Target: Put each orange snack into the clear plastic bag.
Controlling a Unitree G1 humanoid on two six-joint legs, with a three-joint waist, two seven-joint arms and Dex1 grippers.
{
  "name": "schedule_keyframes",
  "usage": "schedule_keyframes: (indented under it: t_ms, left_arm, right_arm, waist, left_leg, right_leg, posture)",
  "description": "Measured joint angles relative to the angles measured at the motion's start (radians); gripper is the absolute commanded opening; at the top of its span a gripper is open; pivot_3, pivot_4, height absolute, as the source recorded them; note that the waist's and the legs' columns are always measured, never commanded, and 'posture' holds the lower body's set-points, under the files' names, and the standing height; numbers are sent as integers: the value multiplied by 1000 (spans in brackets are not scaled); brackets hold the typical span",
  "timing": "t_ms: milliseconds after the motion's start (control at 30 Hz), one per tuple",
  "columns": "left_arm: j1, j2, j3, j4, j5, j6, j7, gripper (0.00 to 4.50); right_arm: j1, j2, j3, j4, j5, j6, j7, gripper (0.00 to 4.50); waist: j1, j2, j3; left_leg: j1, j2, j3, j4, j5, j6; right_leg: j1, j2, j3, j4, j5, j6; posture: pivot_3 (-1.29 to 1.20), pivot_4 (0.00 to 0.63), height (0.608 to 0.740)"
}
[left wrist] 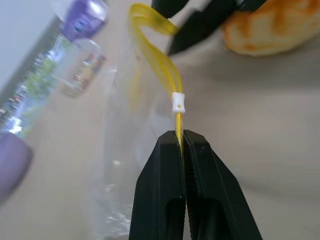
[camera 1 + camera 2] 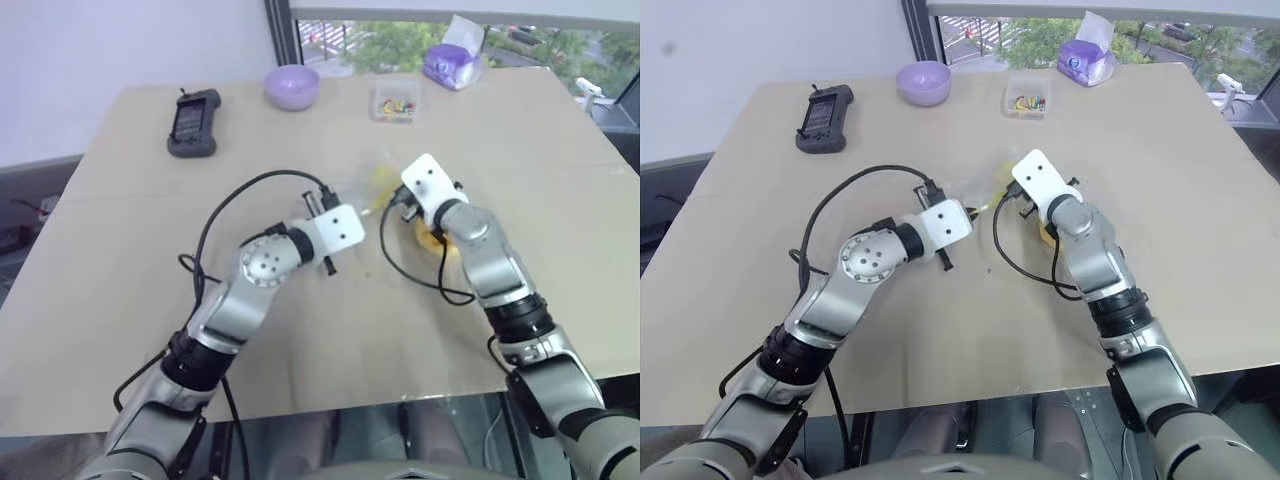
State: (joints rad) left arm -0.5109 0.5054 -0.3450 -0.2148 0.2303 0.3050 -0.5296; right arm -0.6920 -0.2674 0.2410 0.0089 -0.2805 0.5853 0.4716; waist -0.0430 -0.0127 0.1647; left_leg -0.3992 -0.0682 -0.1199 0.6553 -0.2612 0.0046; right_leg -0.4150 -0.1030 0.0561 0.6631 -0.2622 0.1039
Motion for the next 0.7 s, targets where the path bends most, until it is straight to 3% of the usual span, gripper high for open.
schedule_keyframes:
  t_ms: [333, 533, 700]
  left_arm:
    - [0, -14, 42, 129, -8, -212, 13, 0]
    - [13, -9, 66, 238, -39, -382, -8, 0]
    - [15, -9, 70, 303, -55, -475, -24, 0]
  right_arm:
    - [60, -156, -18, -125, 88, 78, 143, 3230]
    - [57, -298, -112, -158, 169, 87, 228, 3230]
    - [-5, -321, -182, -176, 258, 111, 264, 3230]
  waist:
    - [2, 0, 0]
    - [0, 0, 0]
    - [1, 0, 0]
  left_leg:
    - [0, 0, 0, 1, 0, 0]
    - [0, 0, 0, 2, 0, 0]
    - [0, 0, 0, 2, 0, 0]
  right_leg:
    - [0, -1, 0, 0, 0, 0]
    - [0, -1, 0, 0, 0, 0]
    - [1, -1, 0, 0, 0, 0]
  posture:
    - [0, 150, 740]
    - [0, 150, 740]
    - [0, 150, 740]
